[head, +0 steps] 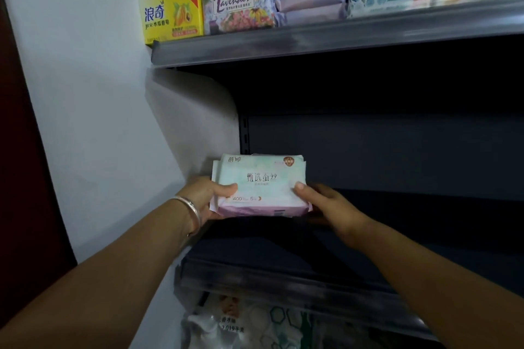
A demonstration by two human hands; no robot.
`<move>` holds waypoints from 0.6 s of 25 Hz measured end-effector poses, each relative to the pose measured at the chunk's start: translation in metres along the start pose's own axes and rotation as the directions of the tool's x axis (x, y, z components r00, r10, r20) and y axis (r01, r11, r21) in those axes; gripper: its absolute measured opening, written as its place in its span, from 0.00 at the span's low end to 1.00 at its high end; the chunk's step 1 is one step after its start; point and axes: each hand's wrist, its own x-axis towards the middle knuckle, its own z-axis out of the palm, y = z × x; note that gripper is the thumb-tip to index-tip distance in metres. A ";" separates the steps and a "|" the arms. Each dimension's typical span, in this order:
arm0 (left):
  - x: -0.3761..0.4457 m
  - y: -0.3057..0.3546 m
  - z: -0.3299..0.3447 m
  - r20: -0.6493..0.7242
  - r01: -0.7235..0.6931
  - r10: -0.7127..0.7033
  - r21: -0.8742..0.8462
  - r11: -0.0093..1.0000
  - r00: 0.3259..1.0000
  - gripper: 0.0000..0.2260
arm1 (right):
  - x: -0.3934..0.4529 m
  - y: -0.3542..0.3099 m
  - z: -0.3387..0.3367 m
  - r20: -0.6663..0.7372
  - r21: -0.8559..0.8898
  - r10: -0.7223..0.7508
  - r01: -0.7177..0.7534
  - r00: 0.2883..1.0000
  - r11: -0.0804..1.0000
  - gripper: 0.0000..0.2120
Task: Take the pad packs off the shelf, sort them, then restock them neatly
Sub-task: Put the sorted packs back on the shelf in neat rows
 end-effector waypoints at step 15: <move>0.056 -0.056 -0.023 -0.280 0.048 0.129 0.548 0.835 0.951 0.35 | 0.044 0.020 0.062 -0.321 -0.209 0.009 -0.080 0.947 0.975 0.26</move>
